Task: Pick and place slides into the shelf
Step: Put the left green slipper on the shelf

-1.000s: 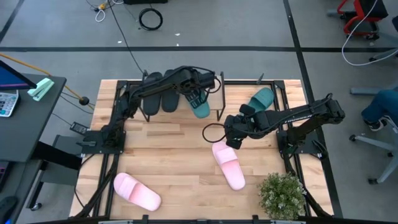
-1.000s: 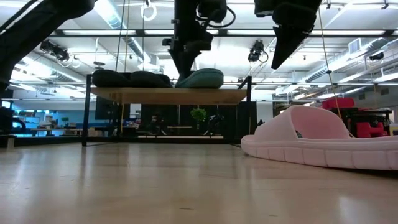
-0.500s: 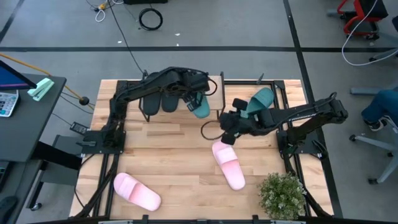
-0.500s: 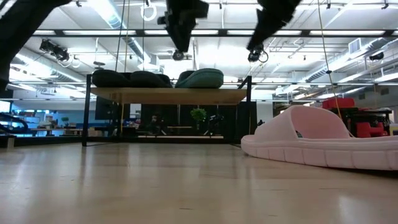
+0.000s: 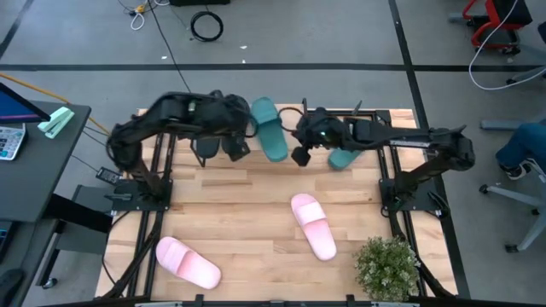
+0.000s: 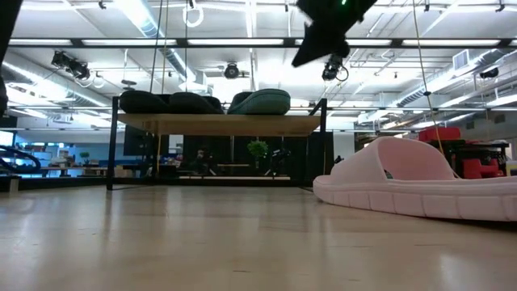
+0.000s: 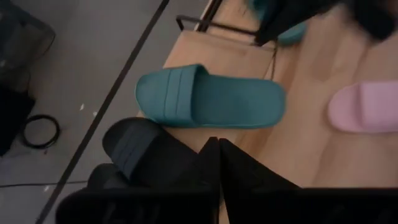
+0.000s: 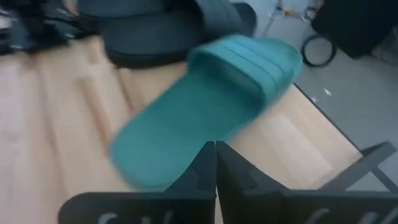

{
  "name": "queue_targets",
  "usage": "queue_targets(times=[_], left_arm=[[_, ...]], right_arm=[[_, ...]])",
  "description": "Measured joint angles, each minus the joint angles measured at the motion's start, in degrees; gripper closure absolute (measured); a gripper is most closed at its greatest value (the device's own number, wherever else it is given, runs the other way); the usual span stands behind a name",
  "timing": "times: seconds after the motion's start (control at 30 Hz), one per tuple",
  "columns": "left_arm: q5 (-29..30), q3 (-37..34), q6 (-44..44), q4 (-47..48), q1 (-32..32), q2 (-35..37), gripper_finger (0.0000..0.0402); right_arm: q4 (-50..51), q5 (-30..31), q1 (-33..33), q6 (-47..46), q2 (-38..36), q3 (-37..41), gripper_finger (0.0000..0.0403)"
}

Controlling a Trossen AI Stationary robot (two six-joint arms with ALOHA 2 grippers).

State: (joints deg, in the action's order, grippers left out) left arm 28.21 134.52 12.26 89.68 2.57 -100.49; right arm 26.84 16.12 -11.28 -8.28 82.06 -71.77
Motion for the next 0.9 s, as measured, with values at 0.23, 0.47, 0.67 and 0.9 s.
queue_targets(times=[0.23, 0.47, 0.67, 0.9], left_arm=[[2.3, 0.0, 0.4, 0.2, -1.8, 3.2, 0.0382], [2.4, 0.0, -1.2, 0.3, -1.8, 3.5, 0.0393], [2.4, 0.0, -1.2, 0.3, -1.9, 3.4, 0.0382], [2.4, 0.0, -1.4, 0.3, -1.9, 3.4, 0.0397]], right_arm=[[0.0, 0.0, -1.9, -1.1, 5.8, 0.0, 0.0401], [0.1, 0.5, -0.4, -3.2, 10.4, 0.0, 0.0401], [-1.2, 4.0, 1.0, -2.7, 10.9, 0.0, 0.0402], [-11.0, 1.5, 0.5, -2.1, 11.9, 0.0, 0.0403]])
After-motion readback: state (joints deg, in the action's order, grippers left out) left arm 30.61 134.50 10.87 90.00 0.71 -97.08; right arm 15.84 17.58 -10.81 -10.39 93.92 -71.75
